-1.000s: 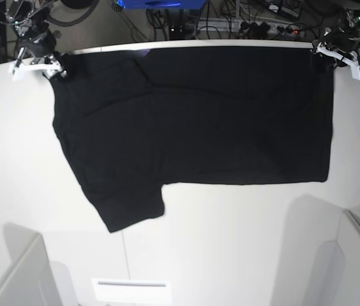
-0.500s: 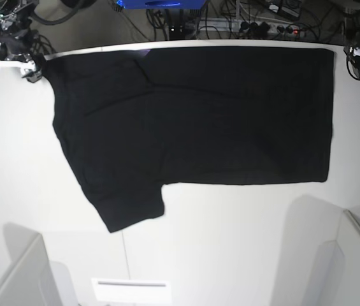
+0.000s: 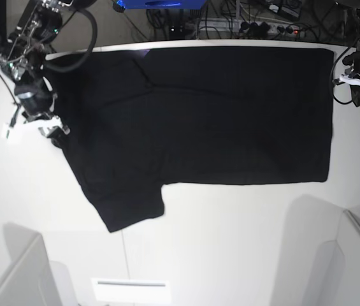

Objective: Fold the T-shirt properly
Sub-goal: 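Reach both grippers to the shirt's hem corners and grasp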

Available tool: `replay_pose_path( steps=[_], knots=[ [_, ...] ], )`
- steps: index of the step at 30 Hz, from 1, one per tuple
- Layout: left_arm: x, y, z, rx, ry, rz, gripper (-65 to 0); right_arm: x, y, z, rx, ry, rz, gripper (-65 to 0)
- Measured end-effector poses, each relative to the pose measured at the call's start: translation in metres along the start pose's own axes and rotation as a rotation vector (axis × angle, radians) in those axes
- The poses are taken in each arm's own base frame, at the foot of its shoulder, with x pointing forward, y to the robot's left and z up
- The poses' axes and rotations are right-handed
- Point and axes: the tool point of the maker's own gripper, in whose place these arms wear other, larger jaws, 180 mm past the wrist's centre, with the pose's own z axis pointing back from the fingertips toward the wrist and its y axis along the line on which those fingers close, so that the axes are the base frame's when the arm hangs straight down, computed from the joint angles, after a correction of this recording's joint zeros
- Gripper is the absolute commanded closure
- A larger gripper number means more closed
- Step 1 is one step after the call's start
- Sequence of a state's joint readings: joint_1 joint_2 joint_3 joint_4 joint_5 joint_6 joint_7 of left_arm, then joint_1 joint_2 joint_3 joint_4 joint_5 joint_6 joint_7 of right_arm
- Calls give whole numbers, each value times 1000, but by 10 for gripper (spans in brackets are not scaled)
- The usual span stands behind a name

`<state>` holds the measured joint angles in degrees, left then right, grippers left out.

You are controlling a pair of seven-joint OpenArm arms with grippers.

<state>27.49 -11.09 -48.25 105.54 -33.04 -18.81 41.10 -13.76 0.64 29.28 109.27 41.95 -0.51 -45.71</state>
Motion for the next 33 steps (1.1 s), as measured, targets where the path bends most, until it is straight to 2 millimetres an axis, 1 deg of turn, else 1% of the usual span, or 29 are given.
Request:
replay_pose_path(
  steps=[3,4,5,7,8,10,13,15,16,18,21,23,25,27,28,30,33],
  knots=[
    [0,-9,-3,-26,-1,-2,0,18,5,-23,17,44,19,-264],
    [-1,-12,-4,-32,0,1,0,27,7,-34,24,47,13,-290],
    [-1,-13,-5,-33,-1,2,0,29,12,-44,41,69,13,-332],
    [4,-13,-6,-35,-12,-2,0,32,14,-64,47,113,7,-398],
    [5,-12,-6,-33,-14,-4,0,32,16,-73,50,136,7,-416],
    [8,-12,-7,-33,-20,-4,0,35,17,-91,51,178,11,-426],
    [13,-12,-8,-39,-29,-20,0,59,15,-122,26,169,39,-426],
    [15,-12,-8,-36,-33,-16,0,68,12,-144,-7,158,73,-426],
    [15,-12,-8,-37,-34,-18,0,69,11,-154,-21,156,94,-426],
    [17,-12,-9,-39,-37,-20,0,61,9,-170,-48,175,141,-426],
    [18,-11,-8,-35,-37,-23,0,47,4,-187,-90,214,208,-429],
    [18,-11,-8,-35,-37,-23,0,45,9,-196,-84,230,264,-452],
    [17,-11,-9,-36,-37,-22,0,48,19,-203,-47,230,310,-456],
    [18,-10,-8,-33,-39,-22,0,50,23,-209,-46,233,330,-459],
    [18,-9,-8,-30,-38,-21,0,49,23,-211,-54,242,339,-459],
    [19,-7,-8,-28,-38,-27,0,38,22,-214,-68,277,369,-461],
    [22,-7,-9,-31,-40,-41,0,32,24,-215,-68,288,423,-458]
  ],
)
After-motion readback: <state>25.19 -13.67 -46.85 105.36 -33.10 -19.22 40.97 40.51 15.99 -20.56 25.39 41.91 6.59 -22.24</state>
